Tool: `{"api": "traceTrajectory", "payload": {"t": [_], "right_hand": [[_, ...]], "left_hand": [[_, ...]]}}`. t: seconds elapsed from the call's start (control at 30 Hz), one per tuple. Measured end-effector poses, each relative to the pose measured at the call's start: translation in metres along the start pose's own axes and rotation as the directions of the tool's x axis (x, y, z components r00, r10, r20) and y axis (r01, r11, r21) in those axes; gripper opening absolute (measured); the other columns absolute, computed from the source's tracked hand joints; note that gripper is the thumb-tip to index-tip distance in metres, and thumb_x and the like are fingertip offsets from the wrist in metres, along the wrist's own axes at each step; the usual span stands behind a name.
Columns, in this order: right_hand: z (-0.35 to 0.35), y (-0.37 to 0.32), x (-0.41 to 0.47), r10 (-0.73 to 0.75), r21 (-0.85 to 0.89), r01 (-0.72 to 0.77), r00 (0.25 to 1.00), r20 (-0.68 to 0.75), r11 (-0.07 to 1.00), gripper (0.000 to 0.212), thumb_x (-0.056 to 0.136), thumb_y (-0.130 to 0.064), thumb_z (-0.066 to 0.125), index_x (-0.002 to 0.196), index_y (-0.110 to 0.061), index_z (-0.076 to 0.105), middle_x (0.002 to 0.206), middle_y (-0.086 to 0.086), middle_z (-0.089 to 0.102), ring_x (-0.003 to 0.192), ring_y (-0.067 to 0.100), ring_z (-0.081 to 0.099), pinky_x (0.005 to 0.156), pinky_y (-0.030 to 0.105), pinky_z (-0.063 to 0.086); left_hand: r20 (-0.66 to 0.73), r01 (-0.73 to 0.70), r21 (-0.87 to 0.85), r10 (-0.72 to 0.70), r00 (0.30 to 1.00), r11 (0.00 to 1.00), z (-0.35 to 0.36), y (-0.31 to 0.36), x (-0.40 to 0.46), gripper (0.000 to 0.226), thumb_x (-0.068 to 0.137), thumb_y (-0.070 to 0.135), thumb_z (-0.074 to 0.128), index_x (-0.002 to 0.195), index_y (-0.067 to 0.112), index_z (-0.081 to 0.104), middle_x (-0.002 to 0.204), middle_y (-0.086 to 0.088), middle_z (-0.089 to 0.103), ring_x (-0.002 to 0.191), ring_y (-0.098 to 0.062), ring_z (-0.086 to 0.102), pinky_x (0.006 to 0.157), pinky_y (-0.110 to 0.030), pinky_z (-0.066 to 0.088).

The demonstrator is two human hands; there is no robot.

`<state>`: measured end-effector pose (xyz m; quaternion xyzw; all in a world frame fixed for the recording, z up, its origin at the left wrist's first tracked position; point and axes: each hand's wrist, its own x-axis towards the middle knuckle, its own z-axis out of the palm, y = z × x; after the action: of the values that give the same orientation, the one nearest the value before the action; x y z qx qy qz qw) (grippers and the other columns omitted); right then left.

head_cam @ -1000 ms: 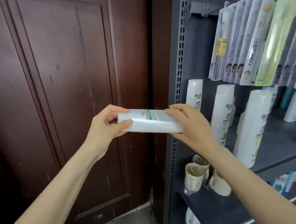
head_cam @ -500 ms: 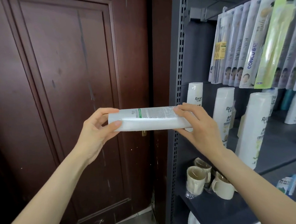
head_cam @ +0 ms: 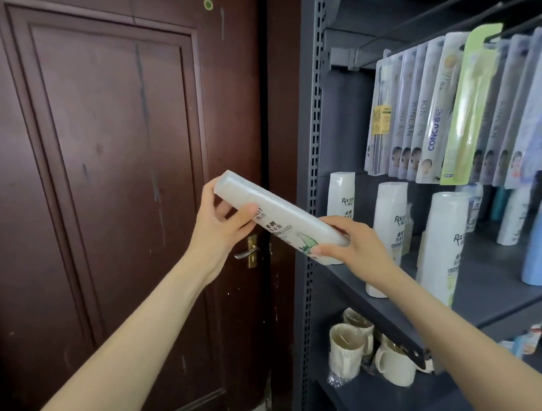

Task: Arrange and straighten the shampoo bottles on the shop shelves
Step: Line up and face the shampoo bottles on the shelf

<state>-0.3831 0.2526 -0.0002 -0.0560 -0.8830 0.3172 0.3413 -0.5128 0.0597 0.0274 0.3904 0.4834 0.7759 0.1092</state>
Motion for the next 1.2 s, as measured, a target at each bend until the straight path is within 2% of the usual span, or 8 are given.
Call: {"api": "traceTrajectory", "payload": {"t": [0.1,0.23,0.37,0.47,0.6,0.8,1.0,1.2], "right_hand": [[-0.008,0.002,0.0,0.014,-0.146,-0.014,1.0,-0.002,0.989,0.045,0.076,-0.025,0.075,0.118,-0.025,0.06,0.109,-0.017,0.06,0.096,-0.002,0.053,0.074,0.005,0.041],[-0.034,-0.002,0.011,-0.056,-0.453,0.034,0.998,-0.035,0.891,0.047,0.083,-0.026,0.069,0.128,-0.022,0.055,0.13,-0.004,0.056,0.121,0.014,0.045,0.096,0.024,0.034],[-0.075,-0.01,0.025,-0.133,-0.582,0.065,0.988,-0.073,0.811,0.033,0.09,-0.023,0.06,0.124,-0.02,0.059,0.125,-0.003,0.058,0.117,0.017,0.049,0.096,0.032,0.041],[-0.118,-0.013,0.041,-0.107,-0.593,0.07,0.994,-0.026,0.802,0.027,0.091,-0.021,0.06,0.117,-0.018,0.064,0.115,-0.001,0.065,0.102,0.015,0.059,0.091,0.031,0.047],[-0.164,0.003,0.065,-0.008,-0.612,0.073,0.994,0.109,0.788,0.028,0.089,-0.019,0.063,0.117,-0.018,0.065,0.115,-0.003,0.066,0.092,0.008,0.058,0.079,0.016,0.041],[-0.18,0.034,0.084,0.032,-0.406,0.052,0.98,0.198,0.912,0.029,0.081,-0.015,0.071,0.109,-0.023,0.068,0.107,-0.007,0.069,0.089,-0.007,0.061,0.074,-0.001,0.042],[-0.175,0.048,0.092,0.049,-0.365,0.073,0.947,0.317,0.928,0.022,0.078,-0.015,0.075,0.098,-0.022,0.074,0.091,-0.015,0.068,0.08,-0.003,0.062,0.079,0.011,0.045],[-0.173,0.054,0.093,0.005,-0.364,0.114,0.95,0.311,0.925,0.023,0.078,-0.015,0.074,0.101,-0.019,0.075,0.094,-0.007,0.07,0.086,0.006,0.063,0.088,0.025,0.05]], "left_hand": [[-0.005,-0.044,0.066,0.044,0.999,0.997,0.023,0.0,0.013,0.049,0.078,0.002,0.068,0.115,0.025,0.047,0.105,-0.002,0.064,0.096,-0.013,0.066,0.079,-0.036,0.056],[-0.027,-0.076,0.259,0.086,0.996,0.963,0.055,-0.015,0.032,0.045,0.075,0.013,0.075,0.107,0.029,0.047,0.102,-0.004,0.067,0.086,-0.015,0.068,0.072,-0.033,0.057],[0.025,-0.132,0.481,0.137,0.99,0.867,0.088,-0.034,0.052,0.049,0.071,0.025,0.079,0.108,0.03,0.046,0.09,0.01,0.062,0.078,-0.003,0.06,0.059,-0.012,0.047],[0.046,-0.142,0.556,0.141,0.989,0.819,0.108,-0.051,0.071,0.049,0.071,0.031,0.079,0.106,0.03,0.045,0.089,0.012,0.06,0.081,-0.008,0.06,0.065,-0.024,0.05],[-0.001,-0.082,0.605,0.104,0.995,0.792,0.127,-0.072,0.097,0.052,0.066,0.042,0.079,0.104,0.031,0.043,0.097,0.004,0.063,0.087,-0.018,0.062,0.075,-0.044,0.055],[-0.053,-0.006,0.656,0.054,0.997,0.755,0.152,-0.096,0.113,0.051,0.066,0.039,0.081,0.095,0.026,0.042,0.092,0.003,0.061,0.083,-0.021,0.06,0.065,-0.035,0.052],[0.024,-0.001,0.636,-0.019,1.0,0.771,0.157,-0.114,0.122,0.045,0.07,0.032,0.08,0.1,0.026,0.047,0.095,-0.001,0.064,0.085,-0.02,0.062,0.072,-0.037,0.053],[0.175,-0.02,0.67,-0.132,0.976,0.742,0.144,-0.114,0.129,0.045,0.079,0.017,0.073,0.113,0.029,0.046,0.083,0.003,0.059,0.074,-0.008,0.056,0.062,-0.025,0.048]]}}
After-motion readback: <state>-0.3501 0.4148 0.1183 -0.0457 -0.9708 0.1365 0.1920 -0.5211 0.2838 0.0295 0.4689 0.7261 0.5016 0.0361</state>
